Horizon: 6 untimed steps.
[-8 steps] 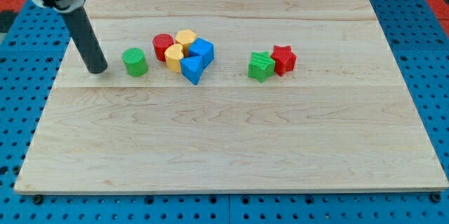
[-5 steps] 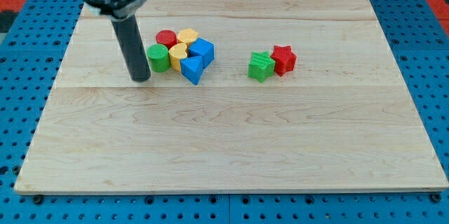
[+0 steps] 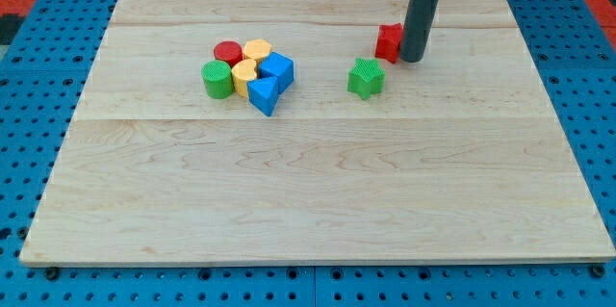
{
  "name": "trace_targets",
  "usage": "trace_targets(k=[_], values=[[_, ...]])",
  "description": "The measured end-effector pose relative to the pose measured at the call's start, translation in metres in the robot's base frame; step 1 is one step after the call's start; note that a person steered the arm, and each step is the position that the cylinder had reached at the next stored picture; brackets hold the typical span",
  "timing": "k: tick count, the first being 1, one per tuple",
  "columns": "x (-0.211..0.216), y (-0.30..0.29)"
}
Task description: Push the green star below the blue triangle
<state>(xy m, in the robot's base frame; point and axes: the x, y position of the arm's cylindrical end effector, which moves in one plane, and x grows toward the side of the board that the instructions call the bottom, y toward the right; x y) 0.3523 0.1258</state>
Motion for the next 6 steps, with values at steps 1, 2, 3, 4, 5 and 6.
trace_targets(k=[1,2,3,4,5,6], values=[[0.039,-0.020],[0.048,-0.043],[0.018,-0.042],[0.045,-0.070],[0.023,-0.067],[-0.010,-0.069]])
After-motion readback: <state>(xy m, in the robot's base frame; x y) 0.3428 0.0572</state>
